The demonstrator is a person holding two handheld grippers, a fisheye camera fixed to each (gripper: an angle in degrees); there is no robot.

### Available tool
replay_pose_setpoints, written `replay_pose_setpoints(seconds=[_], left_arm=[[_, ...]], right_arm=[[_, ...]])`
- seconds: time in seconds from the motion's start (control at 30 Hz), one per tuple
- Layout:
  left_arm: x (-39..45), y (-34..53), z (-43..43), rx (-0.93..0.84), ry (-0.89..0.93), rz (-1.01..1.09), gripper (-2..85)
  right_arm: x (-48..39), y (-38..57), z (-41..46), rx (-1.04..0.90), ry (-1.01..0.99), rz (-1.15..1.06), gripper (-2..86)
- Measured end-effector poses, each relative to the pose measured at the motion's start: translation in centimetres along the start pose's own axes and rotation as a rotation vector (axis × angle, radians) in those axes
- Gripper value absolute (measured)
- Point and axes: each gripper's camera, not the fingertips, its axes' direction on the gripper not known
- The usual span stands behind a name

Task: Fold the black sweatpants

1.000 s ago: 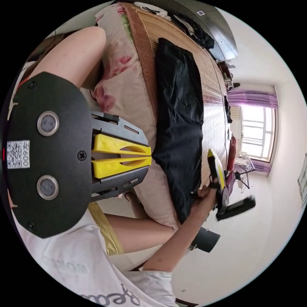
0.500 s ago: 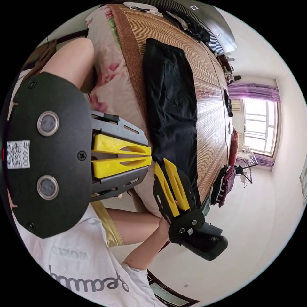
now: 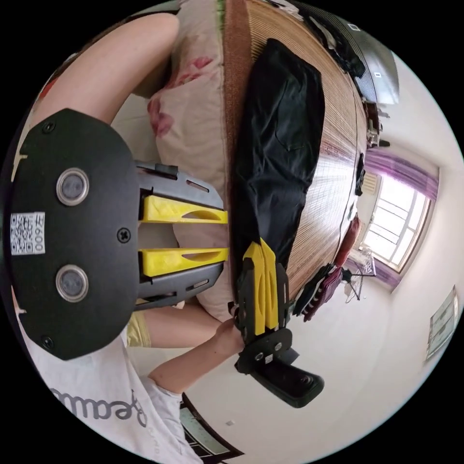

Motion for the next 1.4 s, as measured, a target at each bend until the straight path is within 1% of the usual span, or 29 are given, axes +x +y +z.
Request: replay_pose_setpoints(seconds=[0.07,0.13,0.2,0.27,0.43,0.5,0.63,0.73,0.8,0.9,1.0,1.07,1.1,1.13,1.17,1.23,1.3,1.4], left_arm=[[-0.6,-0.1,-0.4,0.04,0.012,-0.042,7.8],[-0.6,-0.3,-0.8,0.068,-0.021,-0.053,7.5],[0.2,-1.0,-0.4,0.037,-0.077,0.002,6.6],[0.6,-1.3,-0.4,0.042,-0.106,0.019,6.1],[0.0,-1.3,-1.0,0.075,-0.093,-0.019,6.0],[-0.7,-1.1,-1.8,0.116,-0.088,-0.054,6.2],[-1.2,-1.1,-1.9,0.129,-0.091,-0.077,6.2],[-1.2,-0.7,-1.7,0.154,-0.097,-0.079,4.1],[-0.3,-0.4,-1.3,0.171,-0.143,-0.047,2.3],[1.4,-0.6,0.0,0.087,-0.211,0.058,1.4],[1.3,-0.2,0.4,0.037,-0.226,0.08,1.0],[0.3,0.1,0.7,0.017,-0.204,0.06,0.9],[-0.2,0.4,1.2,0.004,-0.196,0.056,0.9],[-0.4,0.5,1.5,-0.005,-0.197,0.057,0.9],[-0.6,0.7,2.2,-0.026,-0.201,0.064,0.9],[-0.7,1.0,3.1,-0.045,-0.204,0.082,0.9],[-0.4,1.3,4.0,-0.054,-0.217,0.107,0.9],[-0.5,1.5,4.8,-0.054,-0.214,0.113,0.9]], right_arm=[[-0.4,-0.2,0.1,-0.002,0.004,-0.001,-0.9],[-0.6,-0.3,0.0,0.002,0.007,0.004,-0.9],[-0.7,-0.5,-0.1,0.006,0.008,0.008,-0.9],[-0.9,-0.7,-0.1,0.011,0.013,0.014,-0.9],[-0.4,-1.0,-0.5,0.04,0.005,0.061,-0.9],[-0.3,-1.3,-0.6,0.046,0.008,0.065,-0.9],[0.0,-2.5,-0.5,0.034,0.005,0.056,-0.9],[0.3,-3.3,-0.3,0.028,0.006,0.051,-0.8],[0.7,-3.8,-0.2,0.025,0.0,0.057,-0.8],[1.7,-4.6,0.2,0.014,-0.037,0.077,-0.8],[3.4,-5.1,0.2,-0.013,-0.122,0.099,-0.6],[5.9,-4.6,-1.6,0.089,-0.211,0.178,-0.3],[6.8,-4.4,-2.3,0.131,-0.228,0.206,-0.3],[8.9,-4.1,-3.3,0.213,-0.226,0.294,-0.3],[11.5,-3.9,-3.7,0.259,-0.154,0.44,-0.3],[15.4,-4.8,-2.9,0.223,-0.052,0.611,0.1],[18.6,-7.0,-0.8,0.15,-0.011,0.618,1.4],[22.9,-11.3,4.5,0.003,0.112,0.565,3.2]])
